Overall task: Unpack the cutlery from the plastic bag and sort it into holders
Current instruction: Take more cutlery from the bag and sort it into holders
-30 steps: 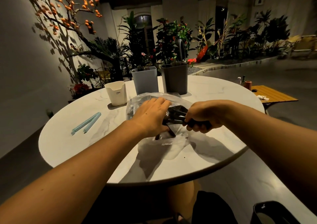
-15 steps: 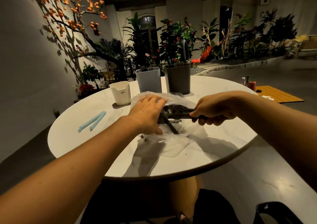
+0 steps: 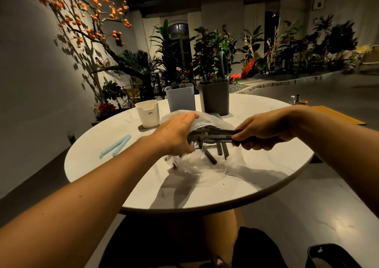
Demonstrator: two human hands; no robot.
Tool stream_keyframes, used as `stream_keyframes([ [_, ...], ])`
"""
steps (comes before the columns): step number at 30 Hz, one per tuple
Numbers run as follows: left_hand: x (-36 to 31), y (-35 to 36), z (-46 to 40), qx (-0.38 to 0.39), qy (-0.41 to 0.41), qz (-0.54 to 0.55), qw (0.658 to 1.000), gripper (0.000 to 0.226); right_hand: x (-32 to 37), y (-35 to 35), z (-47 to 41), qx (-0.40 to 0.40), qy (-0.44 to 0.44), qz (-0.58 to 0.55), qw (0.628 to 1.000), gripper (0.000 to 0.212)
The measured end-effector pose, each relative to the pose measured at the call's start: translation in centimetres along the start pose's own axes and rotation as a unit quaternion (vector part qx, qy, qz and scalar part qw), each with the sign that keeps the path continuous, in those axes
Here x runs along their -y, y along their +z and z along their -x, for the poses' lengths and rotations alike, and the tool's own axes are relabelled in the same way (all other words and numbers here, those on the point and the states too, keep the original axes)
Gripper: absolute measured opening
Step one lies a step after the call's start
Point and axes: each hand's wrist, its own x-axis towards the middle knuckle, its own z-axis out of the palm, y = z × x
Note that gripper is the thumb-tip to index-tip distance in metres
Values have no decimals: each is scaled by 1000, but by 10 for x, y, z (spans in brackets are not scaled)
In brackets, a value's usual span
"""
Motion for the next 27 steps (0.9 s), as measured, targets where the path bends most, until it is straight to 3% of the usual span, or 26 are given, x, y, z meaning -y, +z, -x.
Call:
stream_keyframes([
  [4,1,-8,-1,-36,0,39,999,84,1,-4,1,17,-9,-2,1000,28],
  [8,4,-14,-1,-9,-12,50,999,87,3,-3,0,12,-6,-5,1000,27],
  [11,2,-13,1,12,-47,122,991,83,3,-1,-1,8,-8,-12,1000,26],
  [13,0,-11,4,-8,-74,131,989,72,2,1,-2,1,-8,-16,1000,26],
  [16,-6,-3,9,-95,-83,38,991,37,-1,2,-6,-9,0,-23,1000,25],
  [18,-11,6,11,-60,-84,63,993,28,-4,4,-9,-8,3,-22,1000,25],
  [21,-17,20,11,31,-93,79,992,34,-5,8,-13,0,5,-24,1000,24],
  [24,-20,32,9,48,-105,96,989,36,-3,10,-16,8,1,-21,1000,23],
  [27,-22,38,6,34,-112,127,985,18,-3,9,-18,15,2,-22,1000,24],
])
